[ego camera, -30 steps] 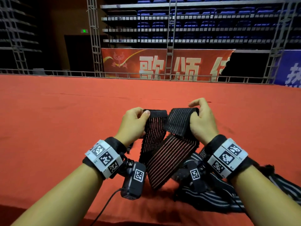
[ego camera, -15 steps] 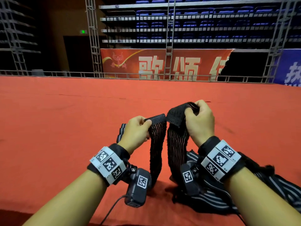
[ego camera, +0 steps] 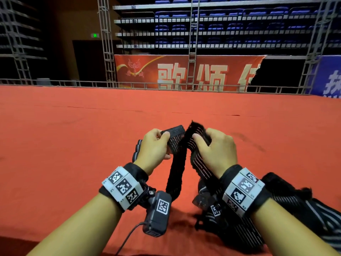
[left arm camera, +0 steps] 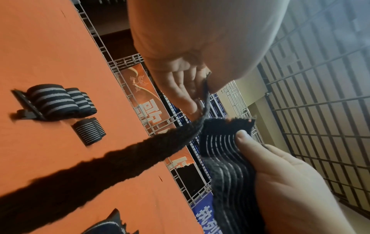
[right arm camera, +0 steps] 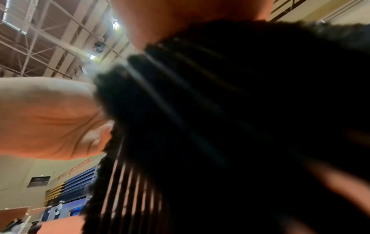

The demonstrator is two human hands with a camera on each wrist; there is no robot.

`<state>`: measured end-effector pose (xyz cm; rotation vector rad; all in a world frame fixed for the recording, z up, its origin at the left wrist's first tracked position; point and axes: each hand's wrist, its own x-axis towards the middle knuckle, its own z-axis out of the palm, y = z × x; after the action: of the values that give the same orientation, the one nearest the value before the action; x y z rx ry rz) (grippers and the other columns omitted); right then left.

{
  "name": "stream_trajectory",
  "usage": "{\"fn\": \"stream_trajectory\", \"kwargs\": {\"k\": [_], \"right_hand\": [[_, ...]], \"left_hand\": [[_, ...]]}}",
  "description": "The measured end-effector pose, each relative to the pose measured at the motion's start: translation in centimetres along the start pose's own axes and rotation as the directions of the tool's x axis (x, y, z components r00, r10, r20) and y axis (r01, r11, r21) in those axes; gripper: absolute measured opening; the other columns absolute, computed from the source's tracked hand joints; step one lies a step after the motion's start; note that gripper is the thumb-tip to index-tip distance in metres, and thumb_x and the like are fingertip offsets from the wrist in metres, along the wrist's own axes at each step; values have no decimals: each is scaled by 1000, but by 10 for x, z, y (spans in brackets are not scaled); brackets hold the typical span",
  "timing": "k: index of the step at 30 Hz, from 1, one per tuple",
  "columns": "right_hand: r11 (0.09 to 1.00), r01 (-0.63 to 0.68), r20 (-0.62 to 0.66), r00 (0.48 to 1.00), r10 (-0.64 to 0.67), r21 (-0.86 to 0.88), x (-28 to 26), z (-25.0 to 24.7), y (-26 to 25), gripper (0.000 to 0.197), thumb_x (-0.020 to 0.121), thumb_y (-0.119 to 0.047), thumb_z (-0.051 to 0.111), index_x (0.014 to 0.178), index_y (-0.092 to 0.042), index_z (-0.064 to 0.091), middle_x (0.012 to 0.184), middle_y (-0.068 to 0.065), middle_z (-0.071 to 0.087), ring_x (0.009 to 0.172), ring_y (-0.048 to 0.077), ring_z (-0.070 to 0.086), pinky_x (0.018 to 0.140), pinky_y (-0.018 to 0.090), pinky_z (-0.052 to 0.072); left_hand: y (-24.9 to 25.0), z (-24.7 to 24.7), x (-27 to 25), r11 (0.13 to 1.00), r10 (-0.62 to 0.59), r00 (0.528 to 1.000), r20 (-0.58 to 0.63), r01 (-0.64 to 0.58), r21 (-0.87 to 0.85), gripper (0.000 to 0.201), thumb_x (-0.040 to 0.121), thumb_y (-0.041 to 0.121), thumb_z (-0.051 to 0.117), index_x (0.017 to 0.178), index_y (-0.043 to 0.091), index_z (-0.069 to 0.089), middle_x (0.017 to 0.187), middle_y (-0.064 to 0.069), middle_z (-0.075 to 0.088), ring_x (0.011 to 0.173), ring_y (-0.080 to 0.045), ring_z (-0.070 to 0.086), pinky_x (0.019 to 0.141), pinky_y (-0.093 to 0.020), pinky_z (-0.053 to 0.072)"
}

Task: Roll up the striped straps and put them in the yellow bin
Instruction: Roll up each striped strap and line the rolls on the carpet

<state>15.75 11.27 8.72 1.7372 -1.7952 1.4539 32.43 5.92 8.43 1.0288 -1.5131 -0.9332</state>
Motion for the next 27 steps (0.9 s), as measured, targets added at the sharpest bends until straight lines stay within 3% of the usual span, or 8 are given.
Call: {"fn": "stream_trajectory", "kwargs": {"k": [4,7,12,14,19,22,24,27], "right_hand": [[995,-10,46,999,5,100,-3,9,-1,34,84,-39,68,72,-22,40,61,-4,52,64,30,53,58,38,40],[978,43,101,993,-64,202,-9,13,-2,26,83,-29,69,93,-18,48,74,1,61,71,30,58,62,39,43],[918,344,227,895,-385,199,-22,20,-5,13,70,-17,56,80,-18,48,81,-2,47,77,23,43,64,42,41],[921,356,339,857,-389,156,-26,25,-6,15,67,-19,57,80,-17,49,89,-2,42,85,22,41,68,43,44],[925,224,384,860,-336,308,-25,27,-9,47,84,-53,42,79,-11,64,85,-1,47,86,16,44,80,29,37],[913,75,284,937,-202,401,-18,28,-10,40,90,-44,45,71,-11,57,69,-2,54,70,13,51,70,36,41],[906,-54,262,963,-63,419,-15,31,-10,17,87,-33,62,87,-19,53,68,-7,56,64,8,53,64,33,44],[887,-77,264,963,-52,455,-13,30,-7,30,85,-27,70,110,-24,54,69,-8,58,62,5,52,63,26,44]], "left_hand": [[6,2,-3,998,58,998,-10,-58,-19,21,101,24,48,87,9,47,86,-16,55,72,-31,65,53,-30,54],[9,1,-5,997,71,997,-19,-72,-37,20,101,23,49,90,7,48,84,-14,55,59,-16,65,57,-37,57],[10,3,-3,994,50,996,-80,-57,-93,17,100,20,51,91,6,50,78,-12,54,59,-20,62,55,-37,54],[9,3,-1,993,64,994,-88,-72,-92,22,99,21,52,91,1,52,76,-14,51,65,-24,61,55,-37,50],[11,3,-3,991,56,997,-48,-61,-123,15,101,16,50,95,2,51,84,-17,57,64,-20,64,53,-31,55],[9,2,-5,992,71,997,-36,-74,-105,13,101,15,49,94,4,51,82,-15,57,59,-16,61,49,-24,50],[7,2,-4,994,94,995,-39,-96,-53,17,100,19,51,88,7,53,78,-11,62,63,-19,59,58,-31,48],[8,1,-5,992,110,994,-29,-111,-60,19,100,21,52,83,13,54,75,-7,64,65,-19,57,62,-34,45]]}}
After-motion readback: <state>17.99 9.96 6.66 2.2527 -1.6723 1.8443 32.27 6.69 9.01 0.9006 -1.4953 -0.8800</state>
